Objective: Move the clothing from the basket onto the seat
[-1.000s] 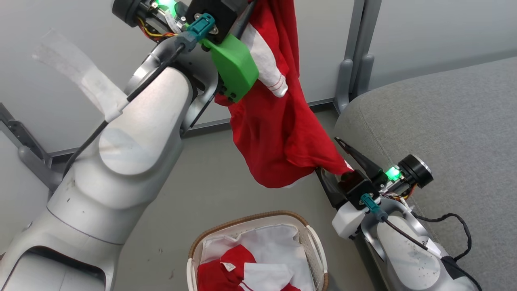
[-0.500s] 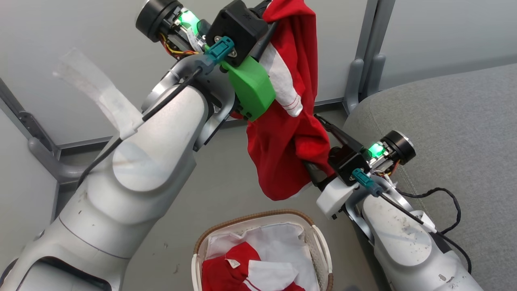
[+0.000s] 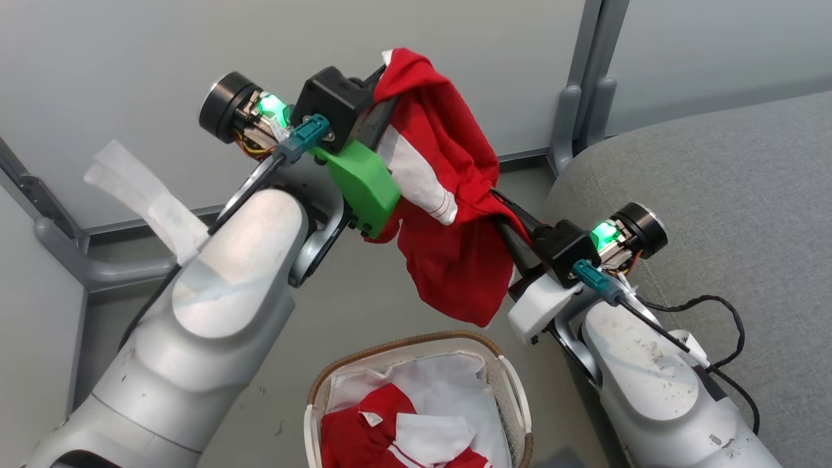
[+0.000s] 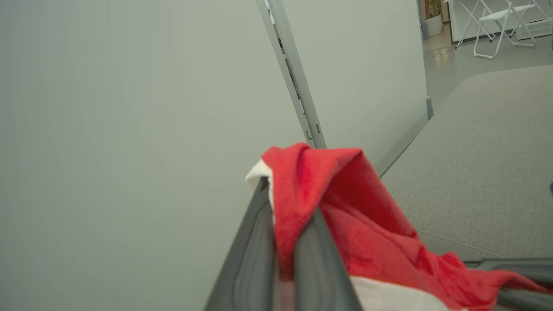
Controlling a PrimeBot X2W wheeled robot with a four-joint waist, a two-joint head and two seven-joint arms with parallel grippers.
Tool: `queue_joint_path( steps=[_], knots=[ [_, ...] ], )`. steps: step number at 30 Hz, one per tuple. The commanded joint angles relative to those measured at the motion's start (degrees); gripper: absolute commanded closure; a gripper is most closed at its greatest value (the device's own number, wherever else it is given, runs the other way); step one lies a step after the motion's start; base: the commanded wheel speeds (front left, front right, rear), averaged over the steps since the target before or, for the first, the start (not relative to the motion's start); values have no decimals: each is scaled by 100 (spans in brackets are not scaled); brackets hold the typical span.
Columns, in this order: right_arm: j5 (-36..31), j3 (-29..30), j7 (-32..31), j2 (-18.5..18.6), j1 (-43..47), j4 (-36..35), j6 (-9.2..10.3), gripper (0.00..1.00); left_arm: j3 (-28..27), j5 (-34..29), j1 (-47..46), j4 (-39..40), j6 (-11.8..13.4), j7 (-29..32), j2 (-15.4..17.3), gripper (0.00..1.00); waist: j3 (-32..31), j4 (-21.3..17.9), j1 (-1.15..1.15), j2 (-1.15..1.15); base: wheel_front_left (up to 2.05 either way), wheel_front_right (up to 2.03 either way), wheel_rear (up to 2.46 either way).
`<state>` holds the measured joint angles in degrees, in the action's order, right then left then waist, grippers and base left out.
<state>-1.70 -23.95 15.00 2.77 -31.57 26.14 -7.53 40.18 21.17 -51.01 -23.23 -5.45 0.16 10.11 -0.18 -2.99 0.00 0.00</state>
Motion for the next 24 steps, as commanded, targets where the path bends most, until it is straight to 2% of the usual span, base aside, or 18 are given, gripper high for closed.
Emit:
queue_joint_path(
  steps=[1, 3, 4, 6, 16, 24],
  knots=[
    [29, 53, 28, 21, 67, -61, 8, 100, -48, 73, 161, -74, 56, -83, 46, 77, 18, -17, 0, 0, 0, 0, 0],
    [13, 146, 28, 21, 101, -110, 8, 100, -80, 156, 322, -170, 93, -198, 37, 64, 33, -30, 0, 0, 0, 0, 0],
    [17, 194, 27, 21, 123, -140, 8, 100, -105, 195, 409, -226, 116, -276, 29, 32, 41, -36, 0, 0, 0, 0, 0],
    [33, 273, 28, 21, 153, -181, 8, 100, -112, 234, 578, -342, 135, -412, 33, 0, 58, -47, 0, 0, 0, 0, 0],
    [47, 650, 28, 20, 248, -289, 8, 100, -223, 585, 1456, -893, 217, -1212, -163, 0, 123, -78, 0, 0, 0, 0, 0],
    [-60, 1018, 28, 18, 442, -355, 8, 100, -207, 628, 2282, -1072, 257, -1509, -335, 0, 119, -98, 0, 0, 0, 0, 0]
  ],
)
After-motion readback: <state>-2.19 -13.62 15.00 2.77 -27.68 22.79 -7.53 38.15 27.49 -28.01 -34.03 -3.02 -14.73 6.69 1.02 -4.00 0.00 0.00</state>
